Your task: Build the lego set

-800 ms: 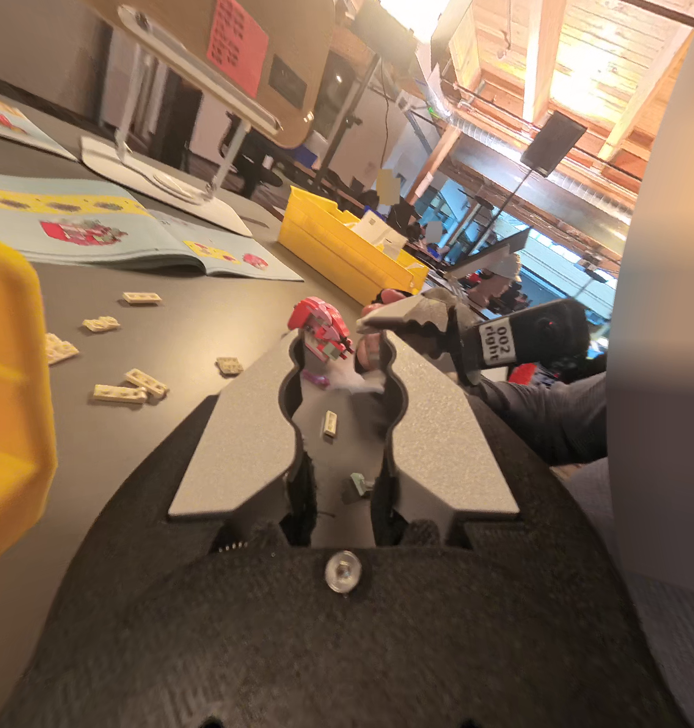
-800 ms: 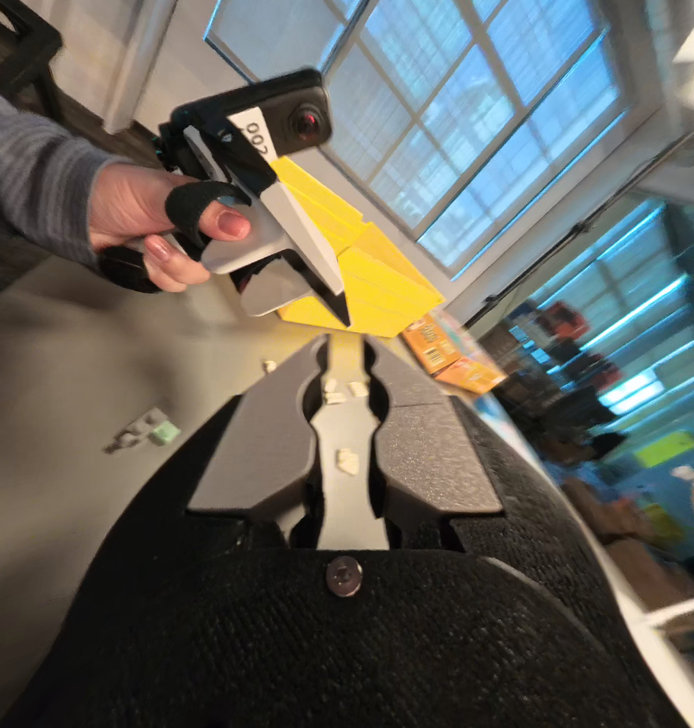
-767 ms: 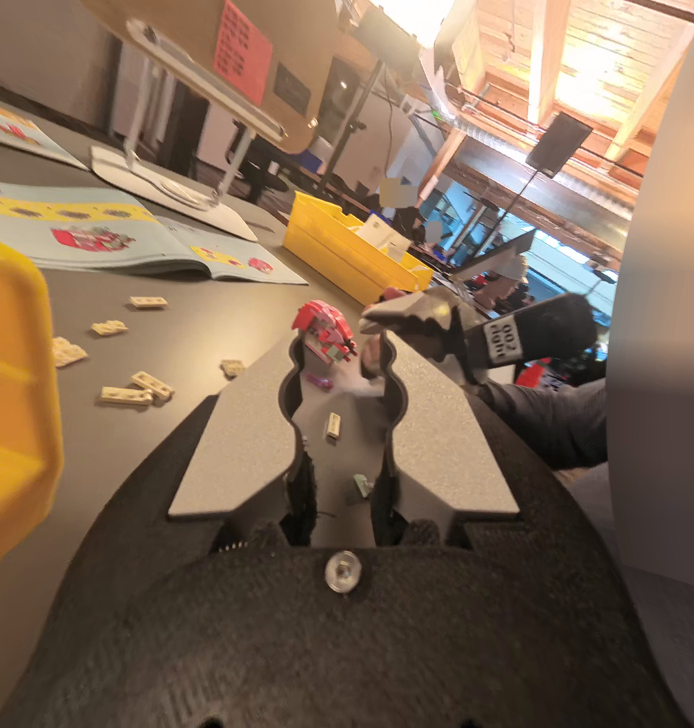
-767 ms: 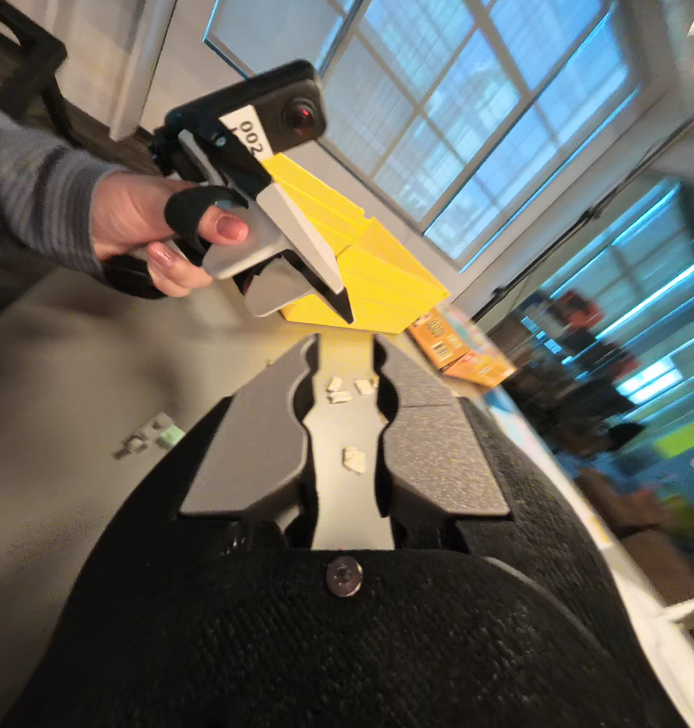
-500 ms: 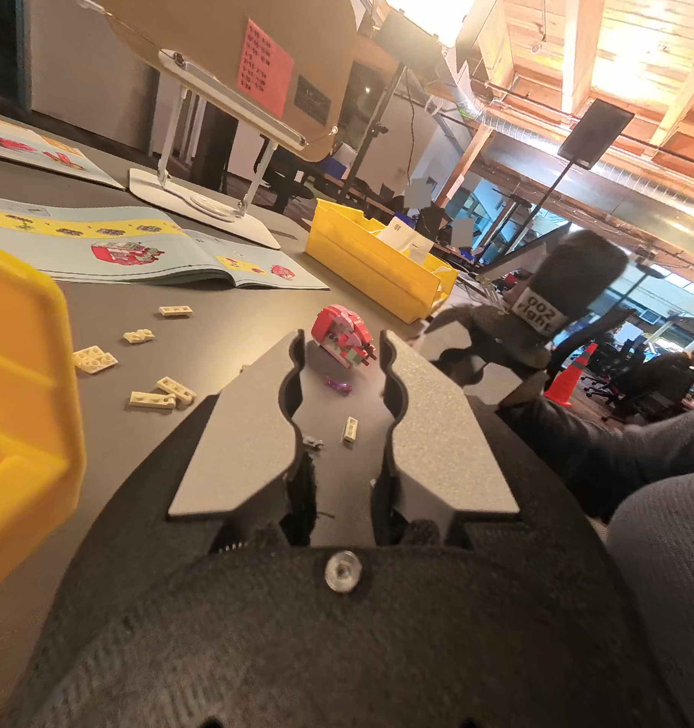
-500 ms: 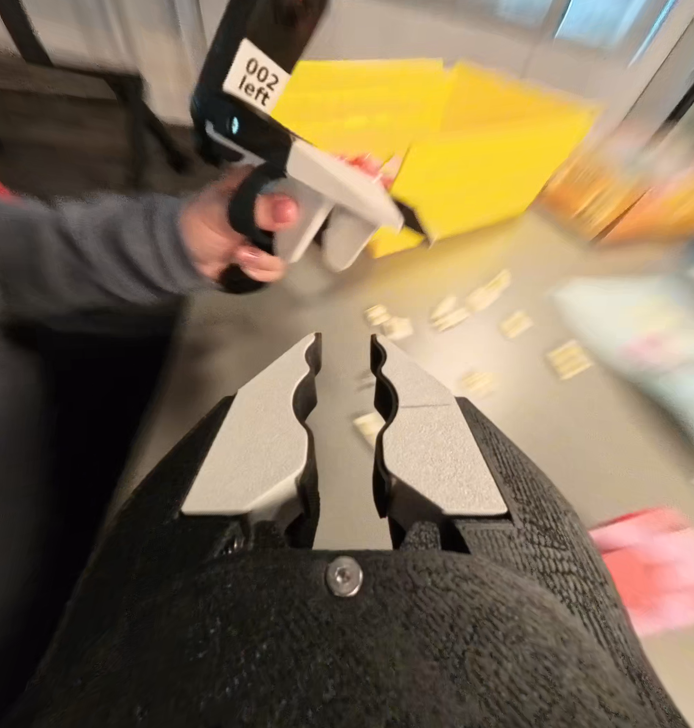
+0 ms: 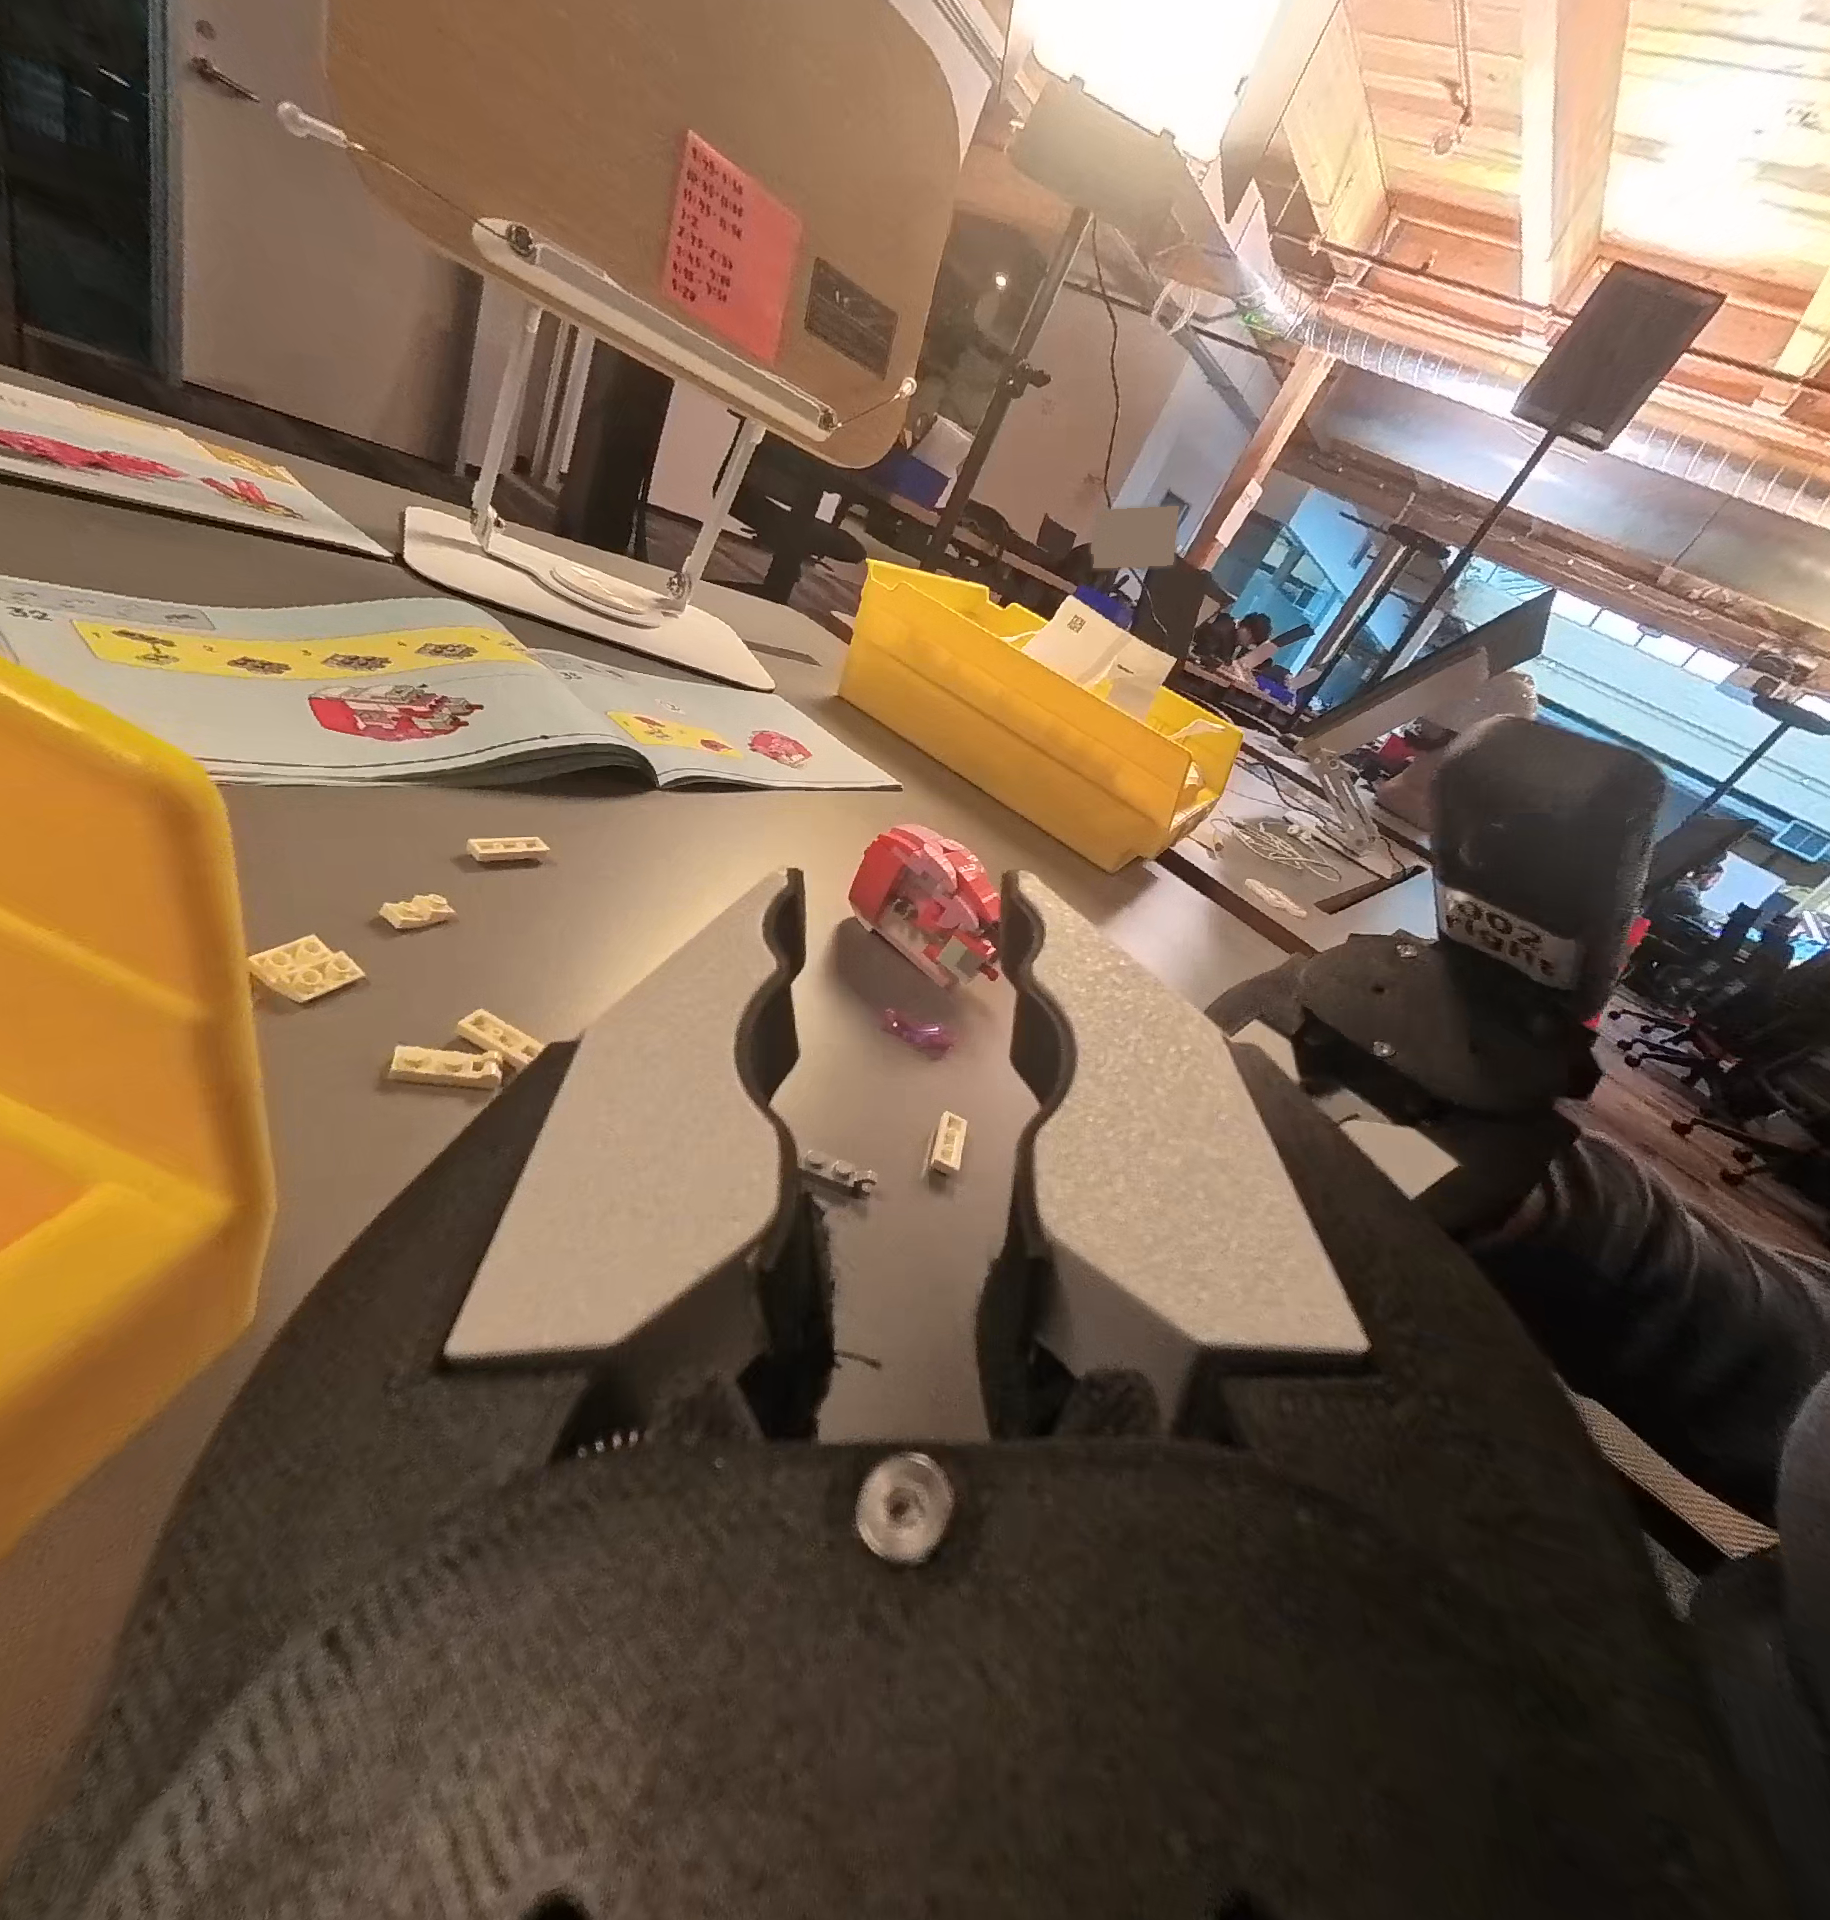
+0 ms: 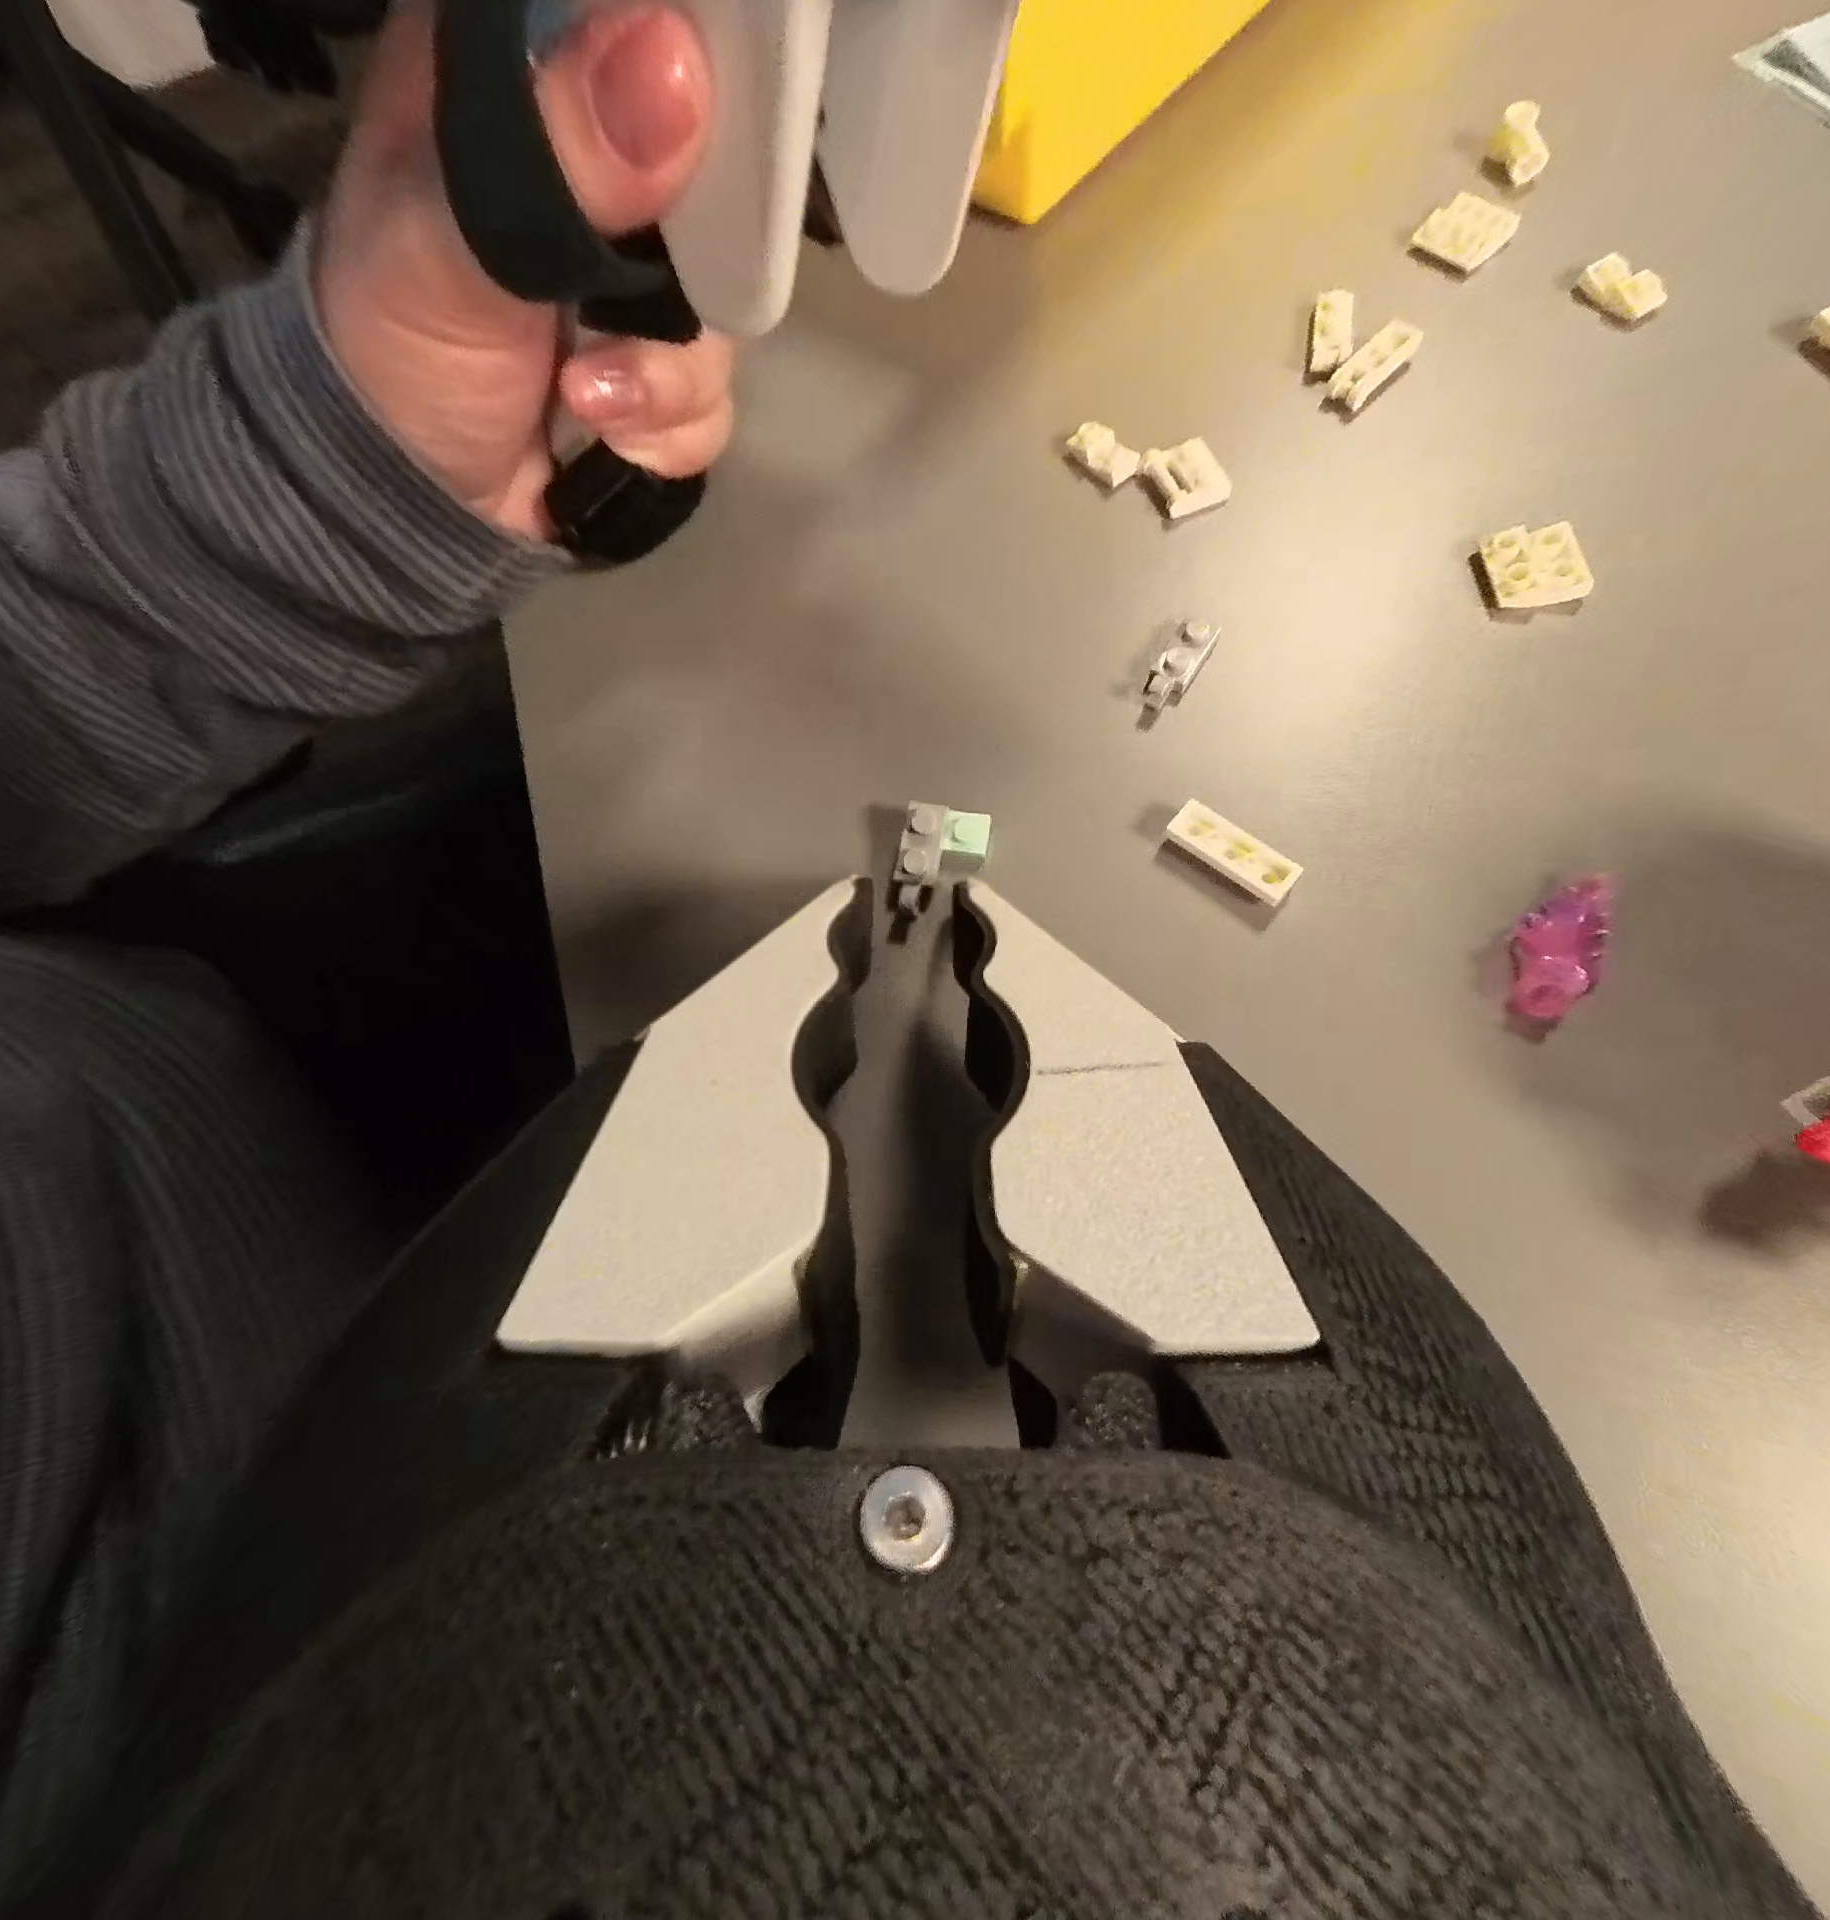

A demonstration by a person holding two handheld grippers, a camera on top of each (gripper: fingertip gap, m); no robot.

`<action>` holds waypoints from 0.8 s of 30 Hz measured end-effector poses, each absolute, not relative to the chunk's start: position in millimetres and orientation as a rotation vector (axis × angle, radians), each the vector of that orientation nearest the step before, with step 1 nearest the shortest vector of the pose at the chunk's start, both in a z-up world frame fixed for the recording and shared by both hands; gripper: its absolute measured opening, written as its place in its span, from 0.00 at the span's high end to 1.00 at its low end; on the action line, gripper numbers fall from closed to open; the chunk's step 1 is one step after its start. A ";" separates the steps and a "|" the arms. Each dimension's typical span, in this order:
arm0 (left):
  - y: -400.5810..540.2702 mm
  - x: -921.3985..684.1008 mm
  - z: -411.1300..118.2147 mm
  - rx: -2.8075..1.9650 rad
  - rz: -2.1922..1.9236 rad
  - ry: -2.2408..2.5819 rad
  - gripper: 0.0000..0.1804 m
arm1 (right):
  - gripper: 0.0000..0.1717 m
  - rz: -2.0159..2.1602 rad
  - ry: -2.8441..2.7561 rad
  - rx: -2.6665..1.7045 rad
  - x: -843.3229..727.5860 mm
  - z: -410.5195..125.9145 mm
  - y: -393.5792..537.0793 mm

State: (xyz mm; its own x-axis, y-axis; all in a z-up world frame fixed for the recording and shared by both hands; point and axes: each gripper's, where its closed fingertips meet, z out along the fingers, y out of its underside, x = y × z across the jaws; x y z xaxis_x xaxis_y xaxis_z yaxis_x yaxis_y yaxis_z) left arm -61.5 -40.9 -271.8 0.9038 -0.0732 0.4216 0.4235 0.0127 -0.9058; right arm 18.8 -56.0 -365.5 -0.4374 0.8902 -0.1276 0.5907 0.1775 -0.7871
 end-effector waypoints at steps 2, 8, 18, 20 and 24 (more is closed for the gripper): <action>-42.4 -59.7 -270.4 -1.510 -0.393 -0.273 0.80 | 0.95 1.116 -2.094 -1.399 17.1 -366.5 -55.2; -47.7 -35.8 -262.4 -1.495 -0.423 -0.064 0.79 | 0.99 1.335 -2.000 -1.421 13.1 -348.2 -50.4; -53.7 19.7 -288.3 -1.688 -0.303 0.397 0.82 | 1.00 1.944 -1.900 -1.463 17.6 -313.3 -32.2; -54.7 20.7 -286.0 -1.678 -0.363 0.374 0.82 | 1.00 1.935 -1.879 -1.413 14.8 -309.7 -31.2; -53.1 9.7 -286.6 -1.699 -0.383 0.282 0.82 | 1.00 1.801 -1.912 -1.295 10.6 -310.8 -33.1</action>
